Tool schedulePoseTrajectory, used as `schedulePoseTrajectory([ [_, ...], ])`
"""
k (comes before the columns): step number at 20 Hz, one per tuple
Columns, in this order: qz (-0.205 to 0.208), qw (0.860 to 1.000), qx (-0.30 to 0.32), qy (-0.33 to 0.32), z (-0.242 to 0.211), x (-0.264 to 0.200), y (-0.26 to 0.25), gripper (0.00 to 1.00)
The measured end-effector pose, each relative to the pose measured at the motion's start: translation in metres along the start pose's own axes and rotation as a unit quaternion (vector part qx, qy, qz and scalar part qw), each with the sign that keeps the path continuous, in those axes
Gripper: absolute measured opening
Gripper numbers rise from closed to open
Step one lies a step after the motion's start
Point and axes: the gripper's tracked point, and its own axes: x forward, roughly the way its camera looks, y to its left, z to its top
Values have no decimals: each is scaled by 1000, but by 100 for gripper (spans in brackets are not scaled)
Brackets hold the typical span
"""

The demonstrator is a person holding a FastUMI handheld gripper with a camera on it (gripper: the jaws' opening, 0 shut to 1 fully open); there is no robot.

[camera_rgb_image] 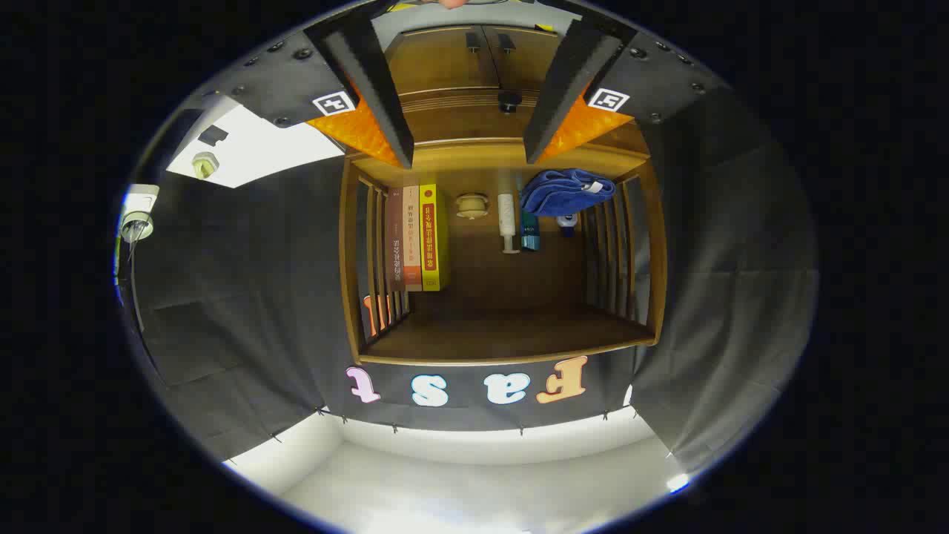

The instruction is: Pull open the drawer, take out the items inside it, and place them on the countertop above the cabinet.

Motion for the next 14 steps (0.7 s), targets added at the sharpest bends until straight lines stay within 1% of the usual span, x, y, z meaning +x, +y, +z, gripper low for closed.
schedulePoseTrajectory([
  [14, 0, 1000, 2, 5, -5, 2, 0, 98],
])
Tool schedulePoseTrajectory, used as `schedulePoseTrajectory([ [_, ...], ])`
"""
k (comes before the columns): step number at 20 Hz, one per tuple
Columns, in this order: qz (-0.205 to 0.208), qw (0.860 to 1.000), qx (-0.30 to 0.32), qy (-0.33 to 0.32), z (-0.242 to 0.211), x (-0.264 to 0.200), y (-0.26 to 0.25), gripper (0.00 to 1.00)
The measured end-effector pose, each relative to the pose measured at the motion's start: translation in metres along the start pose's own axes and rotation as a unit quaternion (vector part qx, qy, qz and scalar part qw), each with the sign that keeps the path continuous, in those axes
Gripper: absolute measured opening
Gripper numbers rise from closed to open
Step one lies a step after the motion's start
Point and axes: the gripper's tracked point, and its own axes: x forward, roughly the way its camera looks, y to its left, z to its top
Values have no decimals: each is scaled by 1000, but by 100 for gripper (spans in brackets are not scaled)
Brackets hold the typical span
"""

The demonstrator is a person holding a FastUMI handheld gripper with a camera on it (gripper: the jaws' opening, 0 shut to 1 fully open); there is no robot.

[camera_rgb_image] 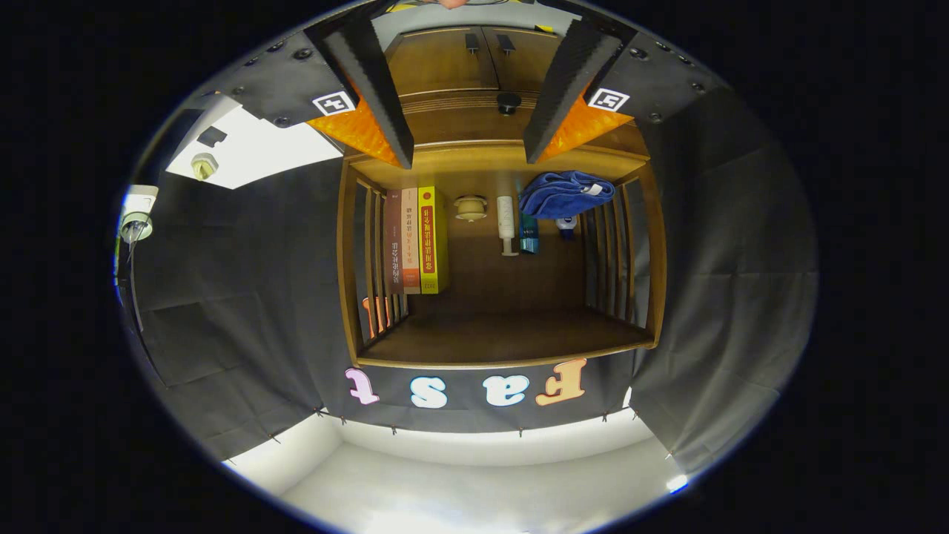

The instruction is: Pull open the drawer, take out the items inside it, and place them on the countertop above the cabinet.

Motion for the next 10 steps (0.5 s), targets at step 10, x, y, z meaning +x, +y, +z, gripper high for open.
schedulePoseTrajectory([
  [10, 0, 1000, 3, 3, -1, 1, -1, 98],
])
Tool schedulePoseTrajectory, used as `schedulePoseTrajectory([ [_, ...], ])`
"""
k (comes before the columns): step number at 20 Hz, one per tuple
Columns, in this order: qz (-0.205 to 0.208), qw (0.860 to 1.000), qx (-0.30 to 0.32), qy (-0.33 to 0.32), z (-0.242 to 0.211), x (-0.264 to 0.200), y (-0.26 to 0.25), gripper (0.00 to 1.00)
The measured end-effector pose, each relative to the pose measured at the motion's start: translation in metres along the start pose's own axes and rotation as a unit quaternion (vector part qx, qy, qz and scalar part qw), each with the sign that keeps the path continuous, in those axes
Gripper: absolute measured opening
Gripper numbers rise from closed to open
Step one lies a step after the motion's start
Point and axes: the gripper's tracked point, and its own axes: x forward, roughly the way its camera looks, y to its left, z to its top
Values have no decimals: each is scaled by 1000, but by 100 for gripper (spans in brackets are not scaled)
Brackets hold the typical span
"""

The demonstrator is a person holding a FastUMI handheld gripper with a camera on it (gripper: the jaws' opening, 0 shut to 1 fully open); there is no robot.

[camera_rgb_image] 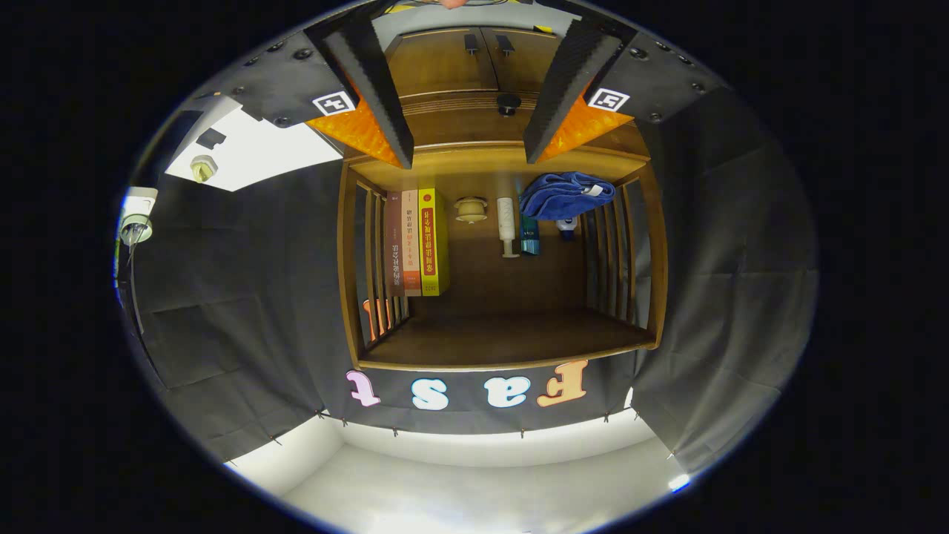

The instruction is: Pull open the drawer, take out the items inside it, and place them on the countertop above the cabinet.

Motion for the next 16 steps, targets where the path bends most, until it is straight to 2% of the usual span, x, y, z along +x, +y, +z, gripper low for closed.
schedulePoseTrajectory([
  [16, 3, 1000, -7, 2, -3, 2, 5, 98],
])
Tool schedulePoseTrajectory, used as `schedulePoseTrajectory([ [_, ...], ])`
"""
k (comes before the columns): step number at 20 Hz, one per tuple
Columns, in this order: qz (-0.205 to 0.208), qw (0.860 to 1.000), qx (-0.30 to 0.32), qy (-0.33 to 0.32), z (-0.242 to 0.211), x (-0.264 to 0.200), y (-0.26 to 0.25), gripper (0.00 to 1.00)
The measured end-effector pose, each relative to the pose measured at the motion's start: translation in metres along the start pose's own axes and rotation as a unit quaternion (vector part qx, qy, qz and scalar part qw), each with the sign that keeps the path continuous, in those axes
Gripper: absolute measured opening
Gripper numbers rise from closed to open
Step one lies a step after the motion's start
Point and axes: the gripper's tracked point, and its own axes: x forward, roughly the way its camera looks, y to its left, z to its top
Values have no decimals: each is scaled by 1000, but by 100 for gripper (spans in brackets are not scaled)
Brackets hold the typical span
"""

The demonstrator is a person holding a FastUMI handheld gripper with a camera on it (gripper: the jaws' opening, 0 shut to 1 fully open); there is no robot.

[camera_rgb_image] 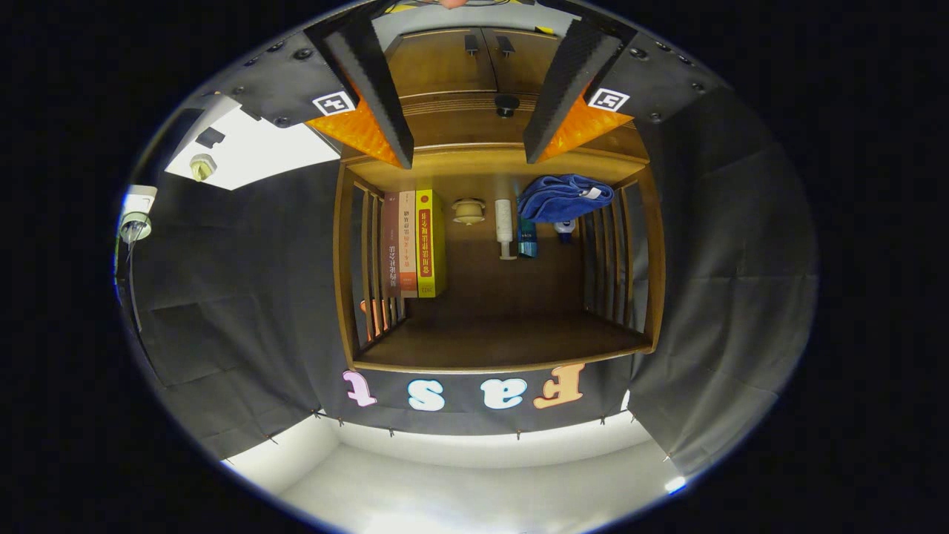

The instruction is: Pull open the drawer, take out the items inside it, and place them on the countertop above the cabinet.

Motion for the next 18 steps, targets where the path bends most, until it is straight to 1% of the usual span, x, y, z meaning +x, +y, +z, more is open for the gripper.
schedulePoseTrajectory([
  [12, 0, 1000, -4, -12, 6, 9, 8, 98],
  [16, 2, 1000, 1, -27, 2, 29, 19, 98],
  [18, 7, 999, -5, -36, -10, 47, 31, 98],
])
